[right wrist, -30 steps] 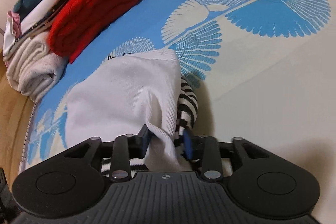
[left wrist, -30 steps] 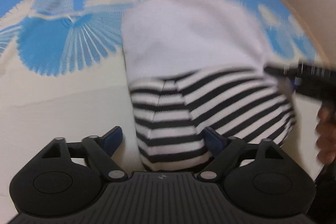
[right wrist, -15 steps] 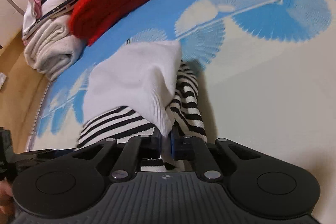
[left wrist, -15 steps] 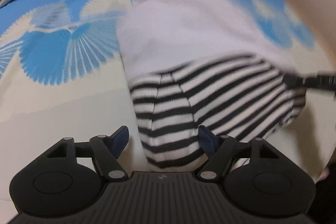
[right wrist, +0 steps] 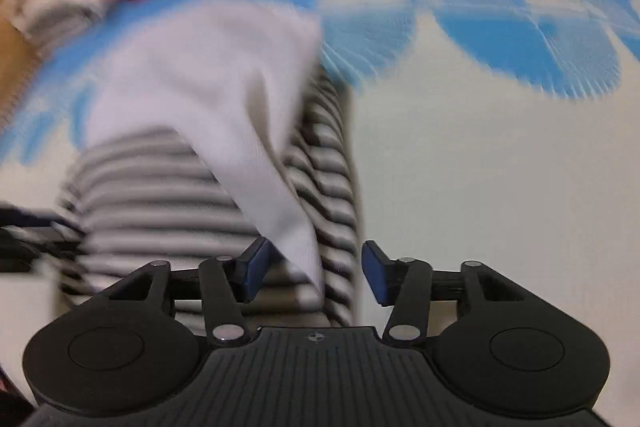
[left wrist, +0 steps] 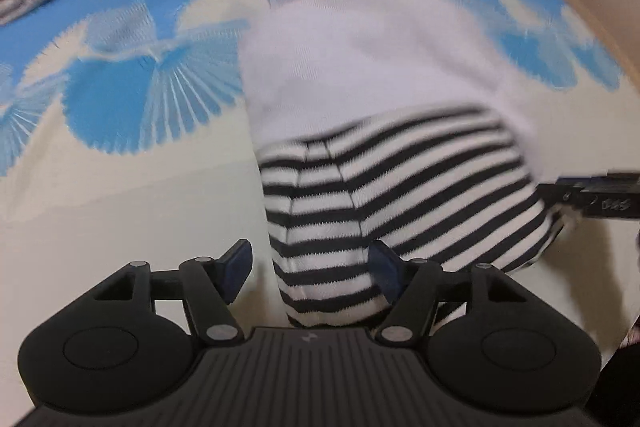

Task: Fold small clothes

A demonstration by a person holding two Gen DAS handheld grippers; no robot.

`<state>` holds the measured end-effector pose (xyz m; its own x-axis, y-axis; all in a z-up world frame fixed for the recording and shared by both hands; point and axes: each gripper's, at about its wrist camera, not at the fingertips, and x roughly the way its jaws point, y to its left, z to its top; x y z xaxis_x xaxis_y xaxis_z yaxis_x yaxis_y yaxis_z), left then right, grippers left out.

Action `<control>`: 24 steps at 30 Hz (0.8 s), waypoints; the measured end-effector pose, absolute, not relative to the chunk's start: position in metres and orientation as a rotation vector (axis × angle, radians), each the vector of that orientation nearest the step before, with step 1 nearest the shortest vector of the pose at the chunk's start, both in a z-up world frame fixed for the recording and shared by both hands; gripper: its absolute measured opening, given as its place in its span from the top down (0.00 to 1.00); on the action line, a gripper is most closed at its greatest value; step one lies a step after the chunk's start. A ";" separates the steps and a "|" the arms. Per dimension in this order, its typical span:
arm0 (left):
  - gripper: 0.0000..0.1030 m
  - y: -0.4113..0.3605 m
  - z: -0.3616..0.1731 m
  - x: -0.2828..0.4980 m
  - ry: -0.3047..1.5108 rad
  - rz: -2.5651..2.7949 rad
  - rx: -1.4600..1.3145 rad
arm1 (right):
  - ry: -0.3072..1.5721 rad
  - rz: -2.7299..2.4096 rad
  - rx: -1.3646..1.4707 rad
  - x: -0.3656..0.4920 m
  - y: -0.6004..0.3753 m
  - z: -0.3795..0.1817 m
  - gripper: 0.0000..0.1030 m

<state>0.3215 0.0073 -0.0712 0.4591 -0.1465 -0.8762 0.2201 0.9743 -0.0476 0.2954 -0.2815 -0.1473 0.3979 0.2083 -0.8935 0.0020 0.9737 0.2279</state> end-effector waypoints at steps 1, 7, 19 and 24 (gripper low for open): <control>0.24 0.009 -0.063 0.319 1.047 -0.201 0.074 | 1.123 0.100 0.201 0.293 -0.286 -0.141 0.51; 0.07 0.005 -0.003 0.270 0.902 -0.099 0.111 | 0.835 0.024 0.192 0.253 -0.302 -0.066 0.43; 0.01 -0.007 0.055 0.146 0.750 -0.019 0.071 | 0.598 0.032 0.180 0.105 -0.269 0.012 0.03; 0.00 -0.011 0.056 0.091 0.682 -0.066 0.090 | 0.604 0.034 0.156 0.064 -0.257 0.007 0.01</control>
